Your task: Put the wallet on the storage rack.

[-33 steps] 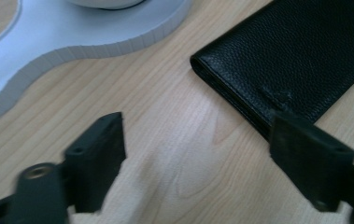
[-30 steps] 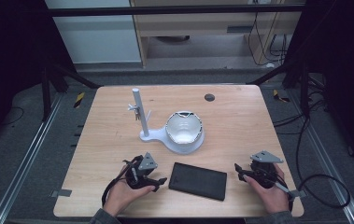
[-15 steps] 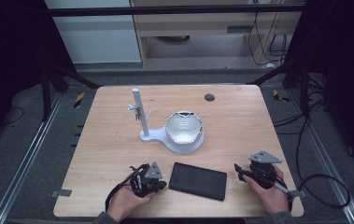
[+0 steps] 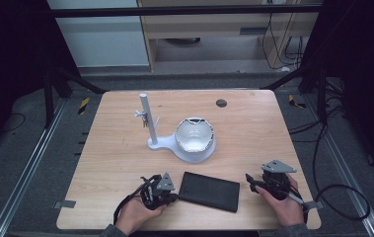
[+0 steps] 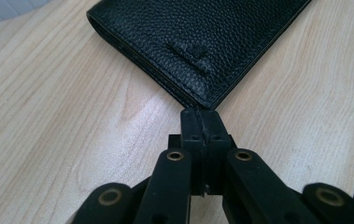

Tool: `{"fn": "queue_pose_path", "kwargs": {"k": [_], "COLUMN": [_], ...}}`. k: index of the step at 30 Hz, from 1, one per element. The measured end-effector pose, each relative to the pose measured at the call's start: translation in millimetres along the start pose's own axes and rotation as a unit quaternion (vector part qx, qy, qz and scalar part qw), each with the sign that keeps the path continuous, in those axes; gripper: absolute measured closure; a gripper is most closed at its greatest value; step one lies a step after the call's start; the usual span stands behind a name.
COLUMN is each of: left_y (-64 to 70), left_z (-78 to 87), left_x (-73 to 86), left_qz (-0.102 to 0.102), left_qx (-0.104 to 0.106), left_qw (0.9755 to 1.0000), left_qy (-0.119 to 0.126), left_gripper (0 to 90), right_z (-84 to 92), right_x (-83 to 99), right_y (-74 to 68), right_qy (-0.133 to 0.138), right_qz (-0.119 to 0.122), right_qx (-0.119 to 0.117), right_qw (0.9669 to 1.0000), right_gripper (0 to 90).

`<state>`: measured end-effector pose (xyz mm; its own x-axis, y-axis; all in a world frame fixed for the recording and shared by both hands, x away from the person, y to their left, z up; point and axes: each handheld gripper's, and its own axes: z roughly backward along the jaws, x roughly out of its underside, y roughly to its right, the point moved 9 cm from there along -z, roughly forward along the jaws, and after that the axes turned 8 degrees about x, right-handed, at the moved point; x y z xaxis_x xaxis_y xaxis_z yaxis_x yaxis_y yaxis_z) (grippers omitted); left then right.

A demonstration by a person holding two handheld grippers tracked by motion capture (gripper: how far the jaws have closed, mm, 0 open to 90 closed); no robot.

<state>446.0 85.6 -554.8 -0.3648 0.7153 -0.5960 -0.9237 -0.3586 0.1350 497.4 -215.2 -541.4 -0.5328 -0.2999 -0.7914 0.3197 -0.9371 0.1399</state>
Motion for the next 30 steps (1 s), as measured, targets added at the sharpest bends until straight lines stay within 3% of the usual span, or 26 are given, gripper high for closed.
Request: {"fn": "queue_pose_path", "kwargs": {"k": [2,4,6,7,9,14,23,30], "left_y": [-0.4,-0.9,-2.6,-2.6,-3.3,-2.1,-6.9,-8.4], "left_z": [5.1,7.2,8.8,8.8,8.7,5.8,-7.7,-5.9], "left_x": [-4.4,-6.2,-9.2,-9.2,-11.4,-21.3,-29.7,-34.6], "left_qz": [0.014,0.017,0.022,0.022,0.027,0.036,0.036,0.038], "left_qx": [0.008,0.011,0.012,0.012,0.012,0.018,0.013,0.012], "left_qw": [0.9995,0.9991,0.9985,0.9985,0.9979,0.9961,0.9974,0.9971], "left_qy": [0.028,0.037,0.049,0.049,0.058,0.078,0.062,0.065], "left_gripper": [88.9,88.8,87.7,87.6,87.2,82.7,76.4,76.1], "right_z": [5.5,8.7,18.1,18.1,24.7,35.0,25.9,17.5], "right_x": [-7.0,-10.3,-18.4,-18.4,-23.6,-34.0,-29.9,-25.5], "right_y": [-10.2,-17.6,-41.9,-41.9,-61.6,-95.8,-133.1,-140.6], "right_qy": [0.012,0.017,0.026,0.026,0.026,0.028,-0.003,-0.027], "right_qz": [0.0,-0.002,0.023,0.023,0.042,0.082,0.151,0.184], "right_qx": [-0.019,-0.032,-0.06,-0.06,-0.087,-0.124,-0.148,-0.148], "right_qw": [0.9998,0.9993,0.9976,0.9976,0.9949,0.9885,0.9774,0.9712], "right_gripper": [27.9,27.0,23.4,23.4,19.2,12.2,10.5,11.7]}}
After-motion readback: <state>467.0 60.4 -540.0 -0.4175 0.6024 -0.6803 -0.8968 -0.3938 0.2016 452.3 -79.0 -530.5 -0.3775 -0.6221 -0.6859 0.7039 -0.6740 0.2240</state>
